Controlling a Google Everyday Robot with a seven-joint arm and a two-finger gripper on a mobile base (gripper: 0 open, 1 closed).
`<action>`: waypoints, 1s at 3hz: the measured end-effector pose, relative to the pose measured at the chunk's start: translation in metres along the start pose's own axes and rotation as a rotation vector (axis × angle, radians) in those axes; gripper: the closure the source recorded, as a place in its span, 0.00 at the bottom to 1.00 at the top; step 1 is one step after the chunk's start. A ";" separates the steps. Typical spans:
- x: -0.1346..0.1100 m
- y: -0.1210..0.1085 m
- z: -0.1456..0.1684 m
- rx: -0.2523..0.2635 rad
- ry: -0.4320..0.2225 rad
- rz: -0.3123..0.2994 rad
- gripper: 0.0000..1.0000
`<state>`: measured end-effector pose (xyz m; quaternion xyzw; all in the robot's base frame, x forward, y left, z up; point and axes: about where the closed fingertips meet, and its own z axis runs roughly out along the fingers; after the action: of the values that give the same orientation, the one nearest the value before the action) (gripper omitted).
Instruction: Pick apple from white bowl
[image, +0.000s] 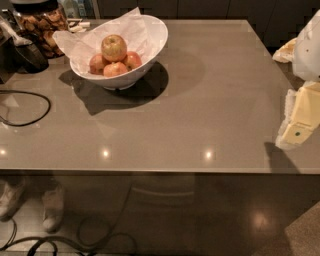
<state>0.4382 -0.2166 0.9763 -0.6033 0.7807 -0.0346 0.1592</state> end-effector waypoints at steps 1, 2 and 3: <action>0.000 0.000 0.000 0.000 0.000 0.000 0.00; -0.013 -0.017 0.004 -0.019 -0.055 0.027 0.00; -0.028 -0.036 0.015 -0.059 -0.102 0.049 0.00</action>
Offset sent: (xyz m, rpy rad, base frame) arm 0.0535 0.0203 0.0063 0.1728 0.0420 -0.0235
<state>0.4825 -0.1980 0.9763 -0.5896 0.7866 0.0232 0.1819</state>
